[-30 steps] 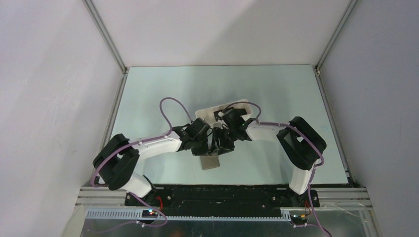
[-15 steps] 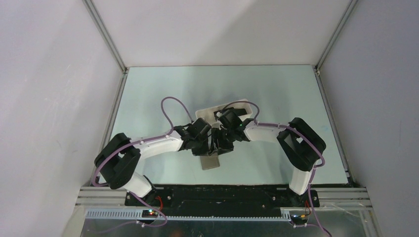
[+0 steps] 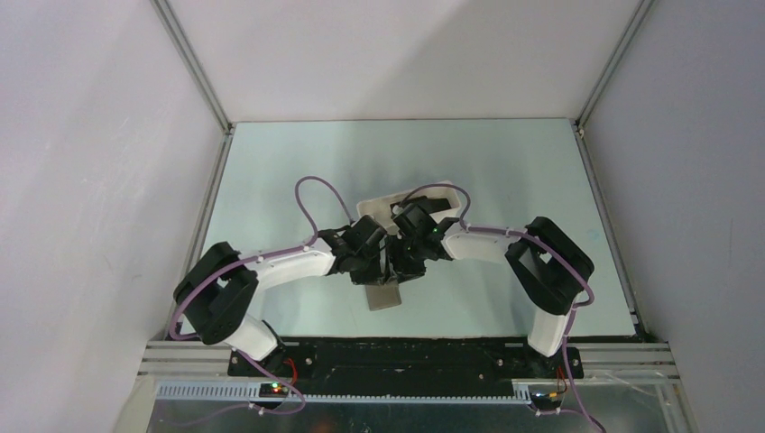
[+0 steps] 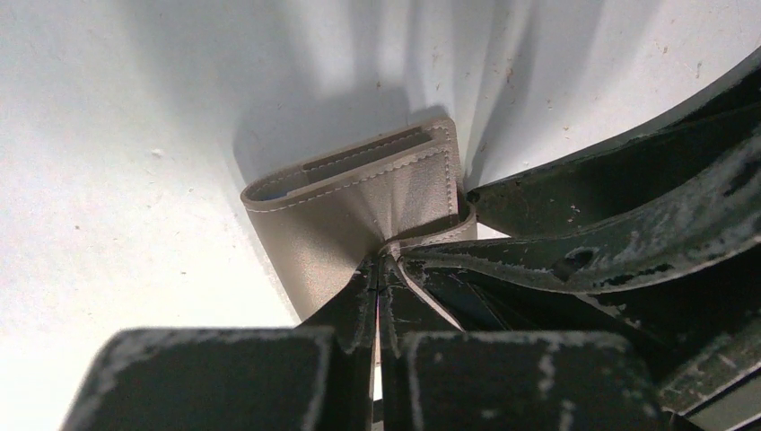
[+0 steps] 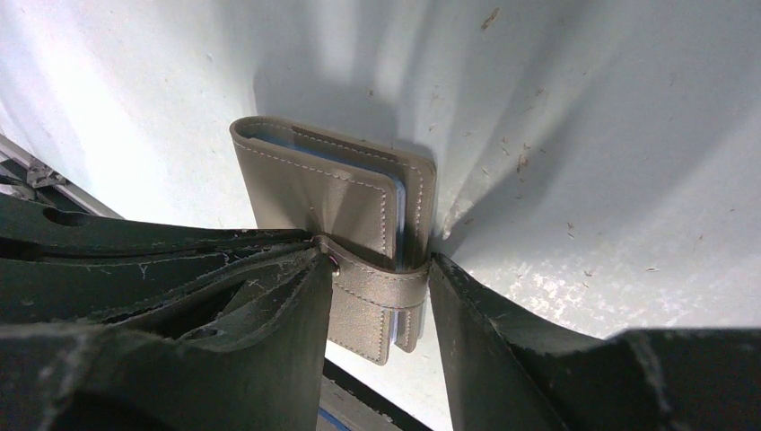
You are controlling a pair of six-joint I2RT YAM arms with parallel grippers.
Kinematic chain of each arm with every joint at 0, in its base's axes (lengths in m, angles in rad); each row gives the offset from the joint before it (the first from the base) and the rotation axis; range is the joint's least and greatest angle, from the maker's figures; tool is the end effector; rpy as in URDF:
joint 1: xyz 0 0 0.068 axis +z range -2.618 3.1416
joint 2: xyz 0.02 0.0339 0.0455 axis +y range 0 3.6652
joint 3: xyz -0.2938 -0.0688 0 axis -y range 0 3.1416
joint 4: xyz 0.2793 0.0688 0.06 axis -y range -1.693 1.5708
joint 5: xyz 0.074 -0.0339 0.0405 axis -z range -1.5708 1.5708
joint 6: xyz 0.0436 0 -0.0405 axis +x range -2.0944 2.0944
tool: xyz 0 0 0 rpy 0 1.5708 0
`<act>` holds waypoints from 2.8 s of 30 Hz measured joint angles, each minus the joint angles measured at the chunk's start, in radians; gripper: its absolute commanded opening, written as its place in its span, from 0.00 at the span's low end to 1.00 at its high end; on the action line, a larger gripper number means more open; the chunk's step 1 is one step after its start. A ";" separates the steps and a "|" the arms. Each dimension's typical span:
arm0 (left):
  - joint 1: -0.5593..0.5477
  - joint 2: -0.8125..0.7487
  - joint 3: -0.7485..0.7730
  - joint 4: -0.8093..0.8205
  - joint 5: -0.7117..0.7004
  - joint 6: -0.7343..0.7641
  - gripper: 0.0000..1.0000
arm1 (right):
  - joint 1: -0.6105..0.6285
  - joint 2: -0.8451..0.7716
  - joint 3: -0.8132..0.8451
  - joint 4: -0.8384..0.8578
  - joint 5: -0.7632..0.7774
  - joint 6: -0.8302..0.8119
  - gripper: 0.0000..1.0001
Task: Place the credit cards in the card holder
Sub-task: Close the card holder at the center of the board.
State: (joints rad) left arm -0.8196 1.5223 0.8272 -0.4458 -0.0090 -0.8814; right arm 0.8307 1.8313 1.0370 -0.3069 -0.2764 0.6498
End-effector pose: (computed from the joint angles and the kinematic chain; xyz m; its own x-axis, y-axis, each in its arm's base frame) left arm 0.2103 -0.2246 0.1673 -0.9566 -0.1062 -0.2714 -0.0155 0.9485 -0.3164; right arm 0.2520 0.2935 0.1368 -0.9590 -0.1869 -0.2131 -0.2681 0.8423 0.4676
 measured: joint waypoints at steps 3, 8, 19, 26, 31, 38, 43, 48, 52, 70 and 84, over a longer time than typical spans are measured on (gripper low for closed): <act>0.000 0.001 0.001 0.000 0.000 0.000 0.00 | 0.006 0.001 0.002 -0.005 0.012 -0.002 0.45; -0.001 0.004 0.001 0.001 -0.003 0.000 0.00 | 0.013 0.003 0.005 -0.009 0.019 -0.003 0.45; -0.002 0.010 0.002 0.000 -0.006 -0.010 0.00 | 0.027 0.016 0.023 -0.026 0.044 -0.003 0.43; -0.002 0.016 0.006 -0.002 -0.006 -0.024 0.00 | 0.031 0.023 0.031 -0.040 0.054 0.002 0.33; -0.002 0.017 0.006 -0.002 -0.005 -0.027 0.00 | 0.037 0.019 0.027 -0.035 0.070 0.001 0.35; -0.003 0.017 0.006 -0.002 -0.003 -0.028 0.00 | 0.058 -0.027 -0.031 0.039 0.103 -0.019 0.55; -0.002 0.017 0.006 -0.004 -0.004 -0.028 0.00 | 0.071 -0.086 -0.080 0.074 0.140 -0.047 0.62; -0.002 0.017 0.006 -0.004 -0.004 -0.027 0.00 | 0.040 -0.139 -0.125 0.091 0.120 -0.053 0.72; -0.002 0.017 0.006 -0.004 -0.004 -0.028 0.00 | -0.032 -0.205 -0.196 0.103 0.050 -0.053 0.71; -0.002 0.017 0.006 -0.004 -0.004 -0.027 0.00 | -0.200 -0.068 -0.358 0.476 -0.507 0.128 0.60; -0.002 0.017 0.006 -0.004 -0.004 -0.027 0.00 | -0.191 -0.122 -0.363 0.330 -0.383 0.059 0.00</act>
State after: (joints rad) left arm -0.8219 1.5391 0.8337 -0.4496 -0.0132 -0.9081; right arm 0.6395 1.7096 0.6739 0.0235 -0.6594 0.7086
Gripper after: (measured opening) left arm 0.003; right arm 0.022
